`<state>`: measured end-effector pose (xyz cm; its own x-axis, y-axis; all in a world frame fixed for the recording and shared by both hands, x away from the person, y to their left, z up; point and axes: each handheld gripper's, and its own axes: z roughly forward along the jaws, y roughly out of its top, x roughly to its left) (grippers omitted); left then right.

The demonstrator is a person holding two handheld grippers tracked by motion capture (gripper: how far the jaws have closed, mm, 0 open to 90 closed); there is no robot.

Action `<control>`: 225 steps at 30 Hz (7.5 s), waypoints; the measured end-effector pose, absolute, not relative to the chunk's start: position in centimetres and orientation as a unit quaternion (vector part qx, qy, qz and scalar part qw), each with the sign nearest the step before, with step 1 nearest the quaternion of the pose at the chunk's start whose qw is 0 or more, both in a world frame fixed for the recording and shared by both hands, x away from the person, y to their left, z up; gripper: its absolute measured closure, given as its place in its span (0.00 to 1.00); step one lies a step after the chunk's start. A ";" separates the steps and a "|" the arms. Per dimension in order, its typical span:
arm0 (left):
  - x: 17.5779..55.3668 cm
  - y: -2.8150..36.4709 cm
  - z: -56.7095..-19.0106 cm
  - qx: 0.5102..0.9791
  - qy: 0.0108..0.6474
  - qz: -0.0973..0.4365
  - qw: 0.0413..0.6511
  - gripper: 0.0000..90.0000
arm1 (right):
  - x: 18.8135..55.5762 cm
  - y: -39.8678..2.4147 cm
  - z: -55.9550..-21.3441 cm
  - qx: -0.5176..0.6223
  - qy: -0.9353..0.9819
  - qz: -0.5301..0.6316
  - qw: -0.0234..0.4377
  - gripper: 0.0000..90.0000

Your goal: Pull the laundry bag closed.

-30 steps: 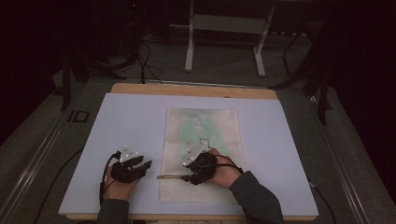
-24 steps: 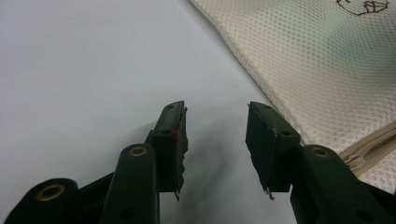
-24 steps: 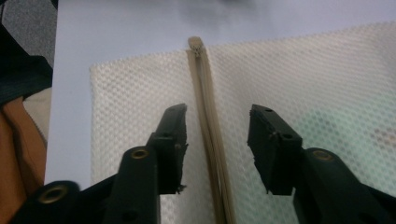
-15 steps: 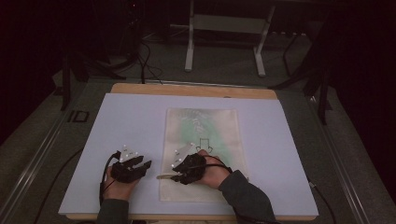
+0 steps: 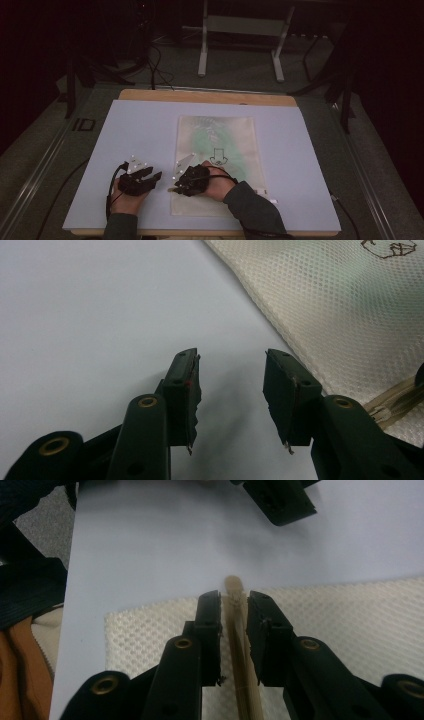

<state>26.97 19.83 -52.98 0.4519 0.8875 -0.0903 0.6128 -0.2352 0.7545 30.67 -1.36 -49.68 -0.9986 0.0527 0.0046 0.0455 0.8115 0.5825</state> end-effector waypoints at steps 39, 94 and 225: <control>27.0 20.2 -52.9 0.758 0.499 0.184 0.377 0.63 | 31.4 2.9 -51.7 0.020 0.962 0.272 0.007 0.90; 26.7 19.9 -52.8 0.763 0.489 0.179 0.382 0.63 | 31.5 -1.1 -50.8 0.056 0.950 0.305 -0.017 0.87; 25.9 14.0 -53.2 0.834 0.404 0.114 0.359 0.99 | 30.6 -2.6 -51.4 0.018 0.965 0.260 0.024 0.92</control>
